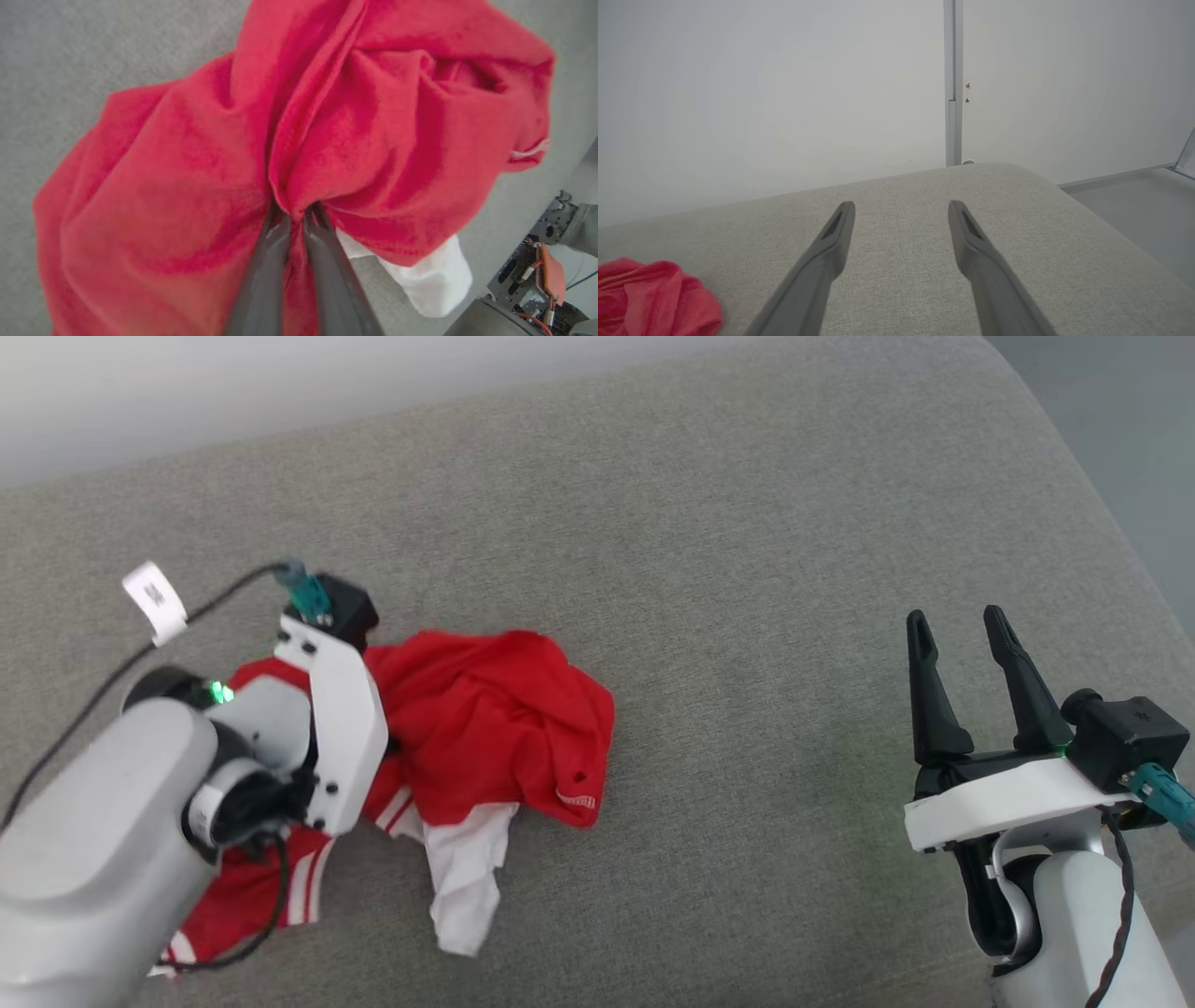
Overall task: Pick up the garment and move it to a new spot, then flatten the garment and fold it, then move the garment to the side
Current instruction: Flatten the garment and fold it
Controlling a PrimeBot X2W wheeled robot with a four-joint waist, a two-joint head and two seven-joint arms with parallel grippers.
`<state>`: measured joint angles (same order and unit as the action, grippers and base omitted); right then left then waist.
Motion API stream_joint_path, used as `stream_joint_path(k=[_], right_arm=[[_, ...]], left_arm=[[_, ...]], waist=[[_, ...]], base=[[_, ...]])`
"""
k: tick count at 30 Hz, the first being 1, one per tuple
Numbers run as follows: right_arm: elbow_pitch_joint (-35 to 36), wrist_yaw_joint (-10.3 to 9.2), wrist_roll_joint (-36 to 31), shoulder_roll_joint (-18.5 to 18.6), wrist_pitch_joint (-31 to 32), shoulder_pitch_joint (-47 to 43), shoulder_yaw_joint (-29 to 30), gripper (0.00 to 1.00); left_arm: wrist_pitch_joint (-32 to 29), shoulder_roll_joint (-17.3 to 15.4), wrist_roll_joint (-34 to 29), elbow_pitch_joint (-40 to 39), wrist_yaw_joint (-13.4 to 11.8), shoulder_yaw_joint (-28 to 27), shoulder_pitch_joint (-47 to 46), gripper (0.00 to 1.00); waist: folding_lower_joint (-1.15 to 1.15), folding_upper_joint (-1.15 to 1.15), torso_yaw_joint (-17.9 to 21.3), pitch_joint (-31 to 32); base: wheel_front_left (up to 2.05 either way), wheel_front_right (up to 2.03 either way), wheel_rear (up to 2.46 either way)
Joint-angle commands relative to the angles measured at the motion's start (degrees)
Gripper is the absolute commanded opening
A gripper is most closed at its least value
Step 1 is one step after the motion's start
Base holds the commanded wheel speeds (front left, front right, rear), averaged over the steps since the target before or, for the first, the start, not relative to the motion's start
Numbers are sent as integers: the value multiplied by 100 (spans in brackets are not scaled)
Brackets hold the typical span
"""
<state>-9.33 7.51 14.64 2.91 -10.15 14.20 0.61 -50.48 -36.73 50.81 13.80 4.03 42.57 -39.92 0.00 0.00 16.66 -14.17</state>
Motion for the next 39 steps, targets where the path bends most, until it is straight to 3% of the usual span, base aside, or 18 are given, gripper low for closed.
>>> stream_joint_path(k=[1,7,12,13,14,15,16,22,29,34,39], right_arm=[[-12,-4,-22,0,-44,50,16,100],[-19,-4,-13,-1,-23,83,-42,100],[-43,-3,29,-1,-12,117,-166,100],[-54,-3,36,-1,-6,115,-192,100],[-61,-3,52,-1,2,107,-221,100],[-66,-3,55,0,12,98,-250,100],[-75,-4,59,-1,23,93,-282,100],[-63,-3,12,0,121,23,-440,100],[-20,-3,-13,-1,328,-64,-649,100],[2,-3,-52,0,465,-86,-759,100],[41,-3,-115,41,660,-95,-856,100]], left_arm=[[3,-17,102,-99,-19,-81,-140,0],[135,-72,60,-238,-153,-372,-516,0],[392,-51,-57,105,-115,-433,-669,2],[466,-26,-66,199,-102,-441,-661,20],[557,-2,-99,295,-83,-432,-644,48],[650,14,-125,405,-52,-422,-622,96],[729,40,-146,514,-30,-398,-590,100],[1163,146,-137,780,98,-420,-551,100],[1933,37,-220,319,102,-628,-348,100],[2581,-83,-374,-104,-37,-808,-58,100],[3616,-279,-696,-641,-272,-1033,465,100]], waist=[[0,0,-33,7],[0,0,-59,-19],[0,0,-17,-33],[0,0,-12,-29],[0,0,-9,-23],[0,0,-10,-17],[0,0,-14,-9],[0,0,-145,89],[0,0,-454,251],[0,0,-683,336],[0,0,-1061,447]], base=[[0,0,0],[0,0,0],[0,0,0],[0,0,0],[0,0,0],[0,0,0],[0,0,0],[0,0,0],[0,0,0],[0,0,0],[0,0,0]])
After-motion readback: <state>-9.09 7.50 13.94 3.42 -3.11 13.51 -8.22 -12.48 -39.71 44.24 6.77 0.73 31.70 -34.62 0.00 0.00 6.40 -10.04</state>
